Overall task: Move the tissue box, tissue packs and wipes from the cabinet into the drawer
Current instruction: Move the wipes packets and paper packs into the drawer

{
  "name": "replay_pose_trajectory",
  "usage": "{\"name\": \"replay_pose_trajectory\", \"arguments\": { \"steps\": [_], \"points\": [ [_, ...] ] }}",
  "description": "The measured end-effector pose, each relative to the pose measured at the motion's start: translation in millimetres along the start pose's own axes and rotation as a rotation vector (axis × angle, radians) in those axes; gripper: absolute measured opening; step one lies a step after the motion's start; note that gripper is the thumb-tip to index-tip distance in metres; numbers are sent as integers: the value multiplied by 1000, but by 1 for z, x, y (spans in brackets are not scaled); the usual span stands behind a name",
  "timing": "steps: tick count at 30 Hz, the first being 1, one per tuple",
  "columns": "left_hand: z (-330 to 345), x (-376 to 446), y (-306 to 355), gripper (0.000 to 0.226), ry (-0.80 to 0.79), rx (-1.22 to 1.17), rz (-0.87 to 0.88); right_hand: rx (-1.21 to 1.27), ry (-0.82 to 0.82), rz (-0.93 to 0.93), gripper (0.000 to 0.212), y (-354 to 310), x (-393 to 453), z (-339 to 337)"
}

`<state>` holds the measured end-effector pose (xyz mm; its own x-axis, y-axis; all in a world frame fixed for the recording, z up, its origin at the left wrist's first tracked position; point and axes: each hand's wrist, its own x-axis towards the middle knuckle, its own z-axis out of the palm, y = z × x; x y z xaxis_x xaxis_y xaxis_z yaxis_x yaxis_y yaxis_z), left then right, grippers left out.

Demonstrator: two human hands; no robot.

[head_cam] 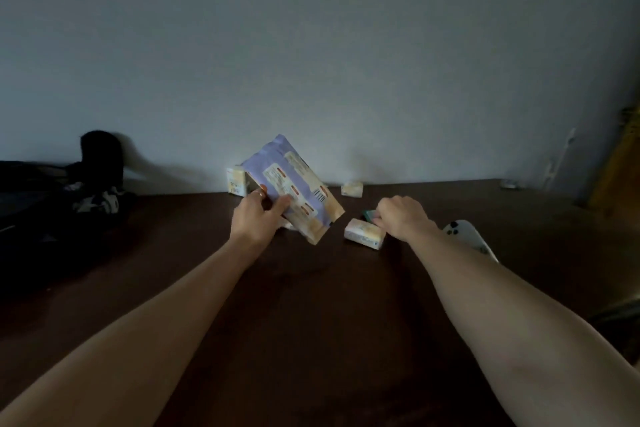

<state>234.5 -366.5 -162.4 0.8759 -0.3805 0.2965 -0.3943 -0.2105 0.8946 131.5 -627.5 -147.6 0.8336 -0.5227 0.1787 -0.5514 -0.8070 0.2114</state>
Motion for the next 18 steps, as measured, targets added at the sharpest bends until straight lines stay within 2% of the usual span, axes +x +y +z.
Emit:
{"name": "replay_pose_trajectory", "arguments": {
  "steps": [3,6,9,13,15,18],
  "points": [
    [-27,-36,11,29,48,-17,-6,48,-8,31,28,-8,-38,-7],
    [-52,-78,13,17,82,-52,-14,35,46,12,19,-22,-67,-13],
    [-75,-116,11,17,85,-53,-36,101,194,8,16,-37,-89,-22],
    [-101,-155,6,12,145,-144,-74,514,599,71,16,-67,-113,-56],
    [-109,-174,8,12,160,-245,-92,737,681,54,14,-89,-134,-77],
    [-119,-207,14,18,160,-434,-136,1072,698,-37,11,-127,-177,-94]
  ]
}}
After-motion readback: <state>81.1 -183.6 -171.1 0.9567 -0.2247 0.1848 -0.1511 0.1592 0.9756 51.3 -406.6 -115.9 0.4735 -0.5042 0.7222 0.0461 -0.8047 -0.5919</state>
